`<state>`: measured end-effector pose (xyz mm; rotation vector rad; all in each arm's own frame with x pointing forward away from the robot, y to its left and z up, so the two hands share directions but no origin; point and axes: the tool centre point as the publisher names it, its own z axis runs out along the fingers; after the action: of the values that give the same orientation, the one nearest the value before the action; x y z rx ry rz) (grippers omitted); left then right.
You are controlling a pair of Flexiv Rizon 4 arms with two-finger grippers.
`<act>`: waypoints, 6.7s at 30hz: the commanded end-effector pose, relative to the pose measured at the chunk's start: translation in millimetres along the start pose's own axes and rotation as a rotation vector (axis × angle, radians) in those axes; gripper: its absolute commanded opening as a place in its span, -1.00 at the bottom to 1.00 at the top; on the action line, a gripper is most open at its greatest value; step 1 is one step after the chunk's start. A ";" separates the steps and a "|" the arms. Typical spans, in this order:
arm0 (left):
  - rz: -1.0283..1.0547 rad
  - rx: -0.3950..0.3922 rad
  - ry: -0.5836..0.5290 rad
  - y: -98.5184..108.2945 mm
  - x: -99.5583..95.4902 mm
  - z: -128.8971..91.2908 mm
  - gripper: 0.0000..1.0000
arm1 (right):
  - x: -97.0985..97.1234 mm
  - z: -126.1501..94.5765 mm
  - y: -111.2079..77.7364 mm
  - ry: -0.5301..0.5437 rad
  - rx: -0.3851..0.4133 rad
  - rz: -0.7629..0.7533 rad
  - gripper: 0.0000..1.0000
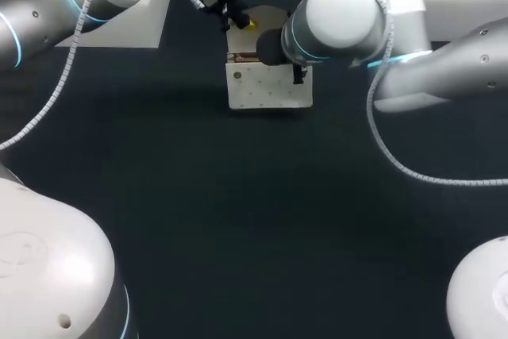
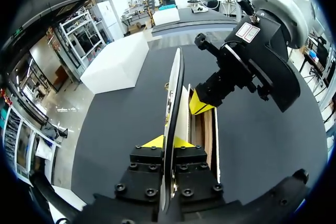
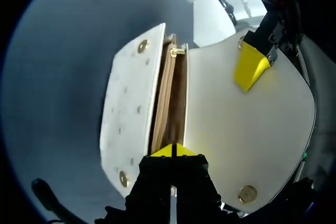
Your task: Pick up the bag, open it, inspect its contents, close it, and place it on the opposite side
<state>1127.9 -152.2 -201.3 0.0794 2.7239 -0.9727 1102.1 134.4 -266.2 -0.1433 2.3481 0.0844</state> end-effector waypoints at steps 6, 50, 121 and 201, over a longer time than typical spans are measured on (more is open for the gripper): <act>-0.038 0.036 0.025 2.4 -2.0 -1.3 -1.00 | 15.6 12.7 6.5 0.055 -0.012 -0.009 -1.00; -0.032 0.062 0.181 4.1 5.7 8.8 -1.00 | 43.3 49.1 -1.3 0.201 0.015 0.017 1.00; -0.014 0.031 0.160 6.3 14.4 6.0 -1.00 | 2.7 3.3 6.8 0.021 -0.002 0.031 -0.12; 0.009 0.012 -0.054 71.4 2.1 24.0 -1.00 | 37.5 -45.7 33.4 -0.038 0.062 0.061 -1.00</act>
<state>1143.0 -112.5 -251.0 0.0866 2.7266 -0.9721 1042.4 159.5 -258.5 -0.0403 2.3194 0.0431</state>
